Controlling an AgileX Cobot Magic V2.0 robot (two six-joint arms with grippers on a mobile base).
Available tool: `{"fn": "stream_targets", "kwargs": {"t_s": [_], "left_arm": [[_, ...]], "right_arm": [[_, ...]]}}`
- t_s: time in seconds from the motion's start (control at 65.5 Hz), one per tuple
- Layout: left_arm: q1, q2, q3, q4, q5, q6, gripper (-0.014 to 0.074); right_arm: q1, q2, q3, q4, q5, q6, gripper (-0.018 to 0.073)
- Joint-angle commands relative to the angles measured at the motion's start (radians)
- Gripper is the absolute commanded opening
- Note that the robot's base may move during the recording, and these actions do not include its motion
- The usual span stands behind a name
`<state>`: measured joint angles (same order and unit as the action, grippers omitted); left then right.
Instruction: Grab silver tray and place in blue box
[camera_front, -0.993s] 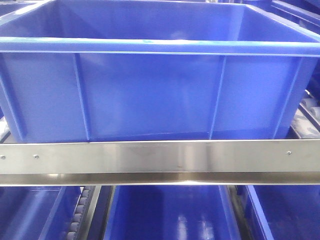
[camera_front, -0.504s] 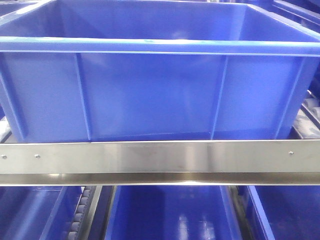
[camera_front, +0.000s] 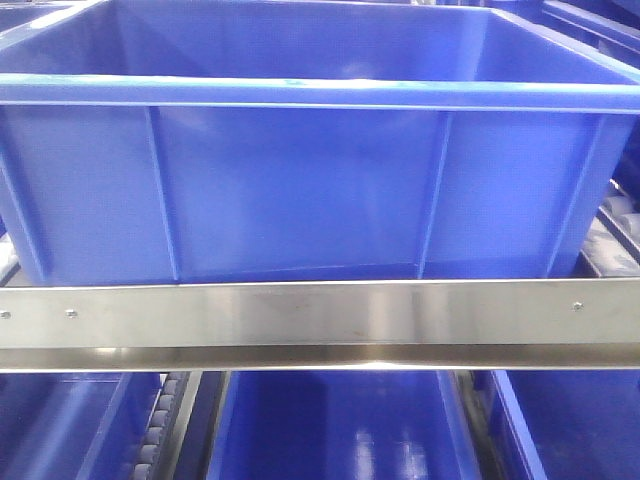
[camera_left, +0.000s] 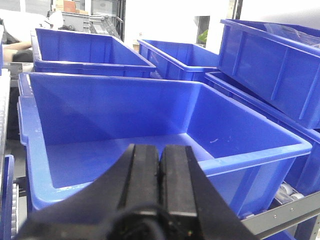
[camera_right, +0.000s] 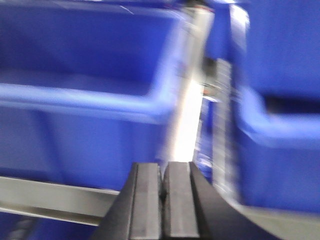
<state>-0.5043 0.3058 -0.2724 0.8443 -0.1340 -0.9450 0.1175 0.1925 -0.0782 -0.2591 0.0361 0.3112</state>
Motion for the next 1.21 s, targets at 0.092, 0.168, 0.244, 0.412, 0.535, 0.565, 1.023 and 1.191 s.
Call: {"fn": "stream_targets", "kwargs": {"t_s": [0.092, 0.168, 0.244, 0.412, 0.535, 0.565, 1.023, 1.191], "left_arm": [[0.001, 0.007, -0.031, -0.004, -0.061, -0.003, -0.0083], [0.001, 0.007, -0.031, -0.004, -0.061, -0.003, -0.0083], [0.001, 0.007, -0.031, -0.004, -0.061, -0.003, -0.0083], [0.001, 0.007, -0.031, -0.004, -0.061, -0.003, -0.0083], [0.001, 0.007, -0.031, -0.004, -0.061, -0.003, -0.0083], [0.001, 0.007, -0.031, -0.004, -0.061, -0.003, -0.0083], [0.001, 0.007, -0.031, -0.004, -0.061, -0.003, -0.0083], [0.001, 0.007, -0.031, -0.004, -0.061, -0.003, -0.0083]], "right_arm": [[-0.084, -0.117, 0.064, 0.086, -0.128, -0.060, 0.0048], [-0.084, -0.165, 0.102, 0.123, -0.136, -0.087, 0.0048], [-0.084, -0.214, 0.111, 0.189, -0.102, -0.177, 0.0048], [-0.084, -0.223, 0.111, 0.323, -0.122, -0.336, 0.0048], [-0.084, -0.223, 0.111, 0.324, -0.140, -0.335, 0.0048], [-0.084, -0.223, 0.111, 0.324, -0.140, -0.335, 0.0048], [-0.084, -0.223, 0.111, 0.253, -0.169, -0.257, 0.0048], [-0.084, -0.223, 0.111, 0.253, -0.179, -0.257, 0.0048]]}}
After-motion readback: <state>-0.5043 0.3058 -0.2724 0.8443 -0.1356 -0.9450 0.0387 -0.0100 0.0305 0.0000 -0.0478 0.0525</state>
